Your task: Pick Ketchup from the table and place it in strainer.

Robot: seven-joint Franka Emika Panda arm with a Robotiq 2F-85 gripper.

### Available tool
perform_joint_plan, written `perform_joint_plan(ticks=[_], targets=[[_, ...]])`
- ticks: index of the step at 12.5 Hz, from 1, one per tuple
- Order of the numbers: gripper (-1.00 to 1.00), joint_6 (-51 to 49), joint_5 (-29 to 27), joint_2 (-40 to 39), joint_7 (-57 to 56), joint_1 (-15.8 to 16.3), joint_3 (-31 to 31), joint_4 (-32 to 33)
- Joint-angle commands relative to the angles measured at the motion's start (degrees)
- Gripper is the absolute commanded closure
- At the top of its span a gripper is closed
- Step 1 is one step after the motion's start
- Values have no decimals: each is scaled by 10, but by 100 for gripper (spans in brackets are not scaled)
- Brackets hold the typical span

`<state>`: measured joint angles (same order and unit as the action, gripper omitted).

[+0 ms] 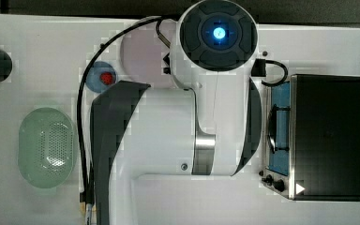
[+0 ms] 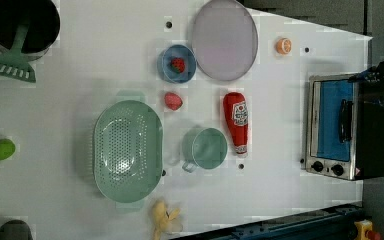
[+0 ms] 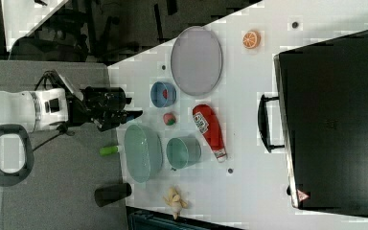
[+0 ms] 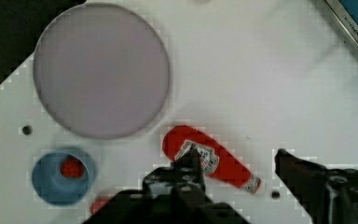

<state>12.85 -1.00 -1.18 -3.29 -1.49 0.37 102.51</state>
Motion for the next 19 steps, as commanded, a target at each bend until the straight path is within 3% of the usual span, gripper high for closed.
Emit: perform_joint_plan(ticks=[1, 3, 7, 19], targets=[[-58, -84, -4, 138, 33, -58, 44, 61], [-100, -72, -4, 135, 32, -58, 47, 78], [-100, 2, -4, 111, -49, -56, 64, 133], [-100, 348, -4, -21, -526, -52, 104, 320]])
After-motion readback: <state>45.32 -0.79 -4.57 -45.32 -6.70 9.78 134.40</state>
